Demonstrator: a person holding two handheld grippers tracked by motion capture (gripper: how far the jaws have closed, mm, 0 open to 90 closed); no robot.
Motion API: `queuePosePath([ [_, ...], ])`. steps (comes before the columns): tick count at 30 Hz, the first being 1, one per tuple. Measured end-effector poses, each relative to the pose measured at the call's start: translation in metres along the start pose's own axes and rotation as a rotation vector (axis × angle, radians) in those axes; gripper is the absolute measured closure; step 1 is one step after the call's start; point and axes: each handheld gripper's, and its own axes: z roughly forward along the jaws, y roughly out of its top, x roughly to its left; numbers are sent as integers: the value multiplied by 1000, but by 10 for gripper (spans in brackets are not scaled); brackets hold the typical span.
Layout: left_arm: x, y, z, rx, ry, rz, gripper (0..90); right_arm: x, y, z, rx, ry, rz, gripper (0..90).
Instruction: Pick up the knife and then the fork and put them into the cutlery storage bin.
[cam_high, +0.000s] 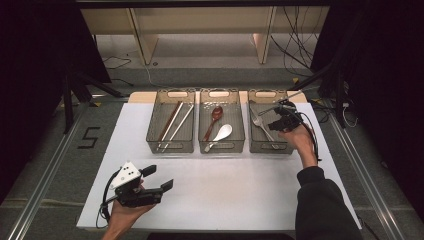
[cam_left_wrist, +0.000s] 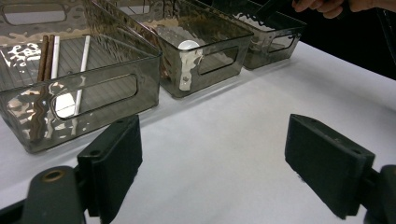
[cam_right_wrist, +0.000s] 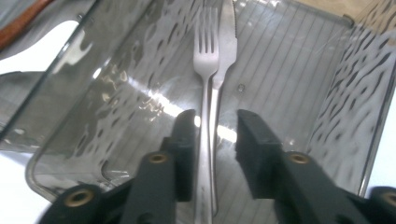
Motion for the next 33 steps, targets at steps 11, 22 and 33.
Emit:
queuePosePath([
  [11, 0, 0, 1, 6, -1, -5, 185, 11, -5, -14, -74, 37, -6, 521],
  [22, -1, 0, 1, 5, -4, -4, 185, 27, -16, -35, -169, 137, -8, 402],
  [33, -1, -1, 2, 9, -12, -12, 185, 52, -32, -52, -279, 207, -26, 311],
])
